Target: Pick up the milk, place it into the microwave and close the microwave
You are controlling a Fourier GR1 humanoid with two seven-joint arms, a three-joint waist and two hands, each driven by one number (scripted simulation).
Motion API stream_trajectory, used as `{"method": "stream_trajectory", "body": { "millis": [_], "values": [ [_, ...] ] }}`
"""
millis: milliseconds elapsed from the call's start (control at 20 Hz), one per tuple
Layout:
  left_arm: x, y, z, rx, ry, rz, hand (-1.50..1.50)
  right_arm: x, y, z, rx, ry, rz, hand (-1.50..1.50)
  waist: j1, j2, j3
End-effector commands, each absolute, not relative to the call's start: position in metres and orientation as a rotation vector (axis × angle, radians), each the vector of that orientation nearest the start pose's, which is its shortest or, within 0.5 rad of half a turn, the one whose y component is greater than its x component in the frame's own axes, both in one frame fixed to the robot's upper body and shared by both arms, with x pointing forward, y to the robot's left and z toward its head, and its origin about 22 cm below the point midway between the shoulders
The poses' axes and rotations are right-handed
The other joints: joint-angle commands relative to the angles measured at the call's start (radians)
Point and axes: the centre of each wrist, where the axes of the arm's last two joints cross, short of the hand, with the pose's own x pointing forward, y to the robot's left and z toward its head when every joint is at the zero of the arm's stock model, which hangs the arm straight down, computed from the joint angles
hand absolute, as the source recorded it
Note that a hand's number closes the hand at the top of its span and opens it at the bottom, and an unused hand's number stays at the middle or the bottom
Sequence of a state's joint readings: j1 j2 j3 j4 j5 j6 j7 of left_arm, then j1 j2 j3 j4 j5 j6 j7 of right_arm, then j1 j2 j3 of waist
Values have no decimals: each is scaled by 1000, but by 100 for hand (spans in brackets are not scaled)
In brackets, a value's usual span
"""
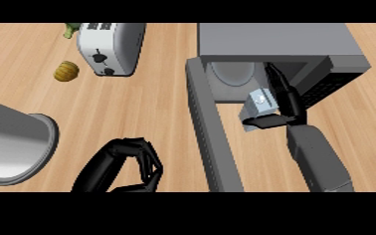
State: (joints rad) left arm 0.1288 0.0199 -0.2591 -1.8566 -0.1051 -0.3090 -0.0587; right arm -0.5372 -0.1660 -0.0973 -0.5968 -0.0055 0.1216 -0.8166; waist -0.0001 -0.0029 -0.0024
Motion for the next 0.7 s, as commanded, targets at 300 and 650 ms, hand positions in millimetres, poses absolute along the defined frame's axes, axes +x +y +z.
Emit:
{"method": "stream_trajectory", "body": {
  "millis": [300, 650],
  "values": [
    [216, 135, -2, -407, -1593, -734, 150, 288, -285, -66, 107, -1911, 201, -150, -23, -3, 1],
    [216, 80, -26, -489, -1545, -776, 150, 253, -331, -33, 104, -1929, 206, -150, -28, 0, 1]
  ]
}}
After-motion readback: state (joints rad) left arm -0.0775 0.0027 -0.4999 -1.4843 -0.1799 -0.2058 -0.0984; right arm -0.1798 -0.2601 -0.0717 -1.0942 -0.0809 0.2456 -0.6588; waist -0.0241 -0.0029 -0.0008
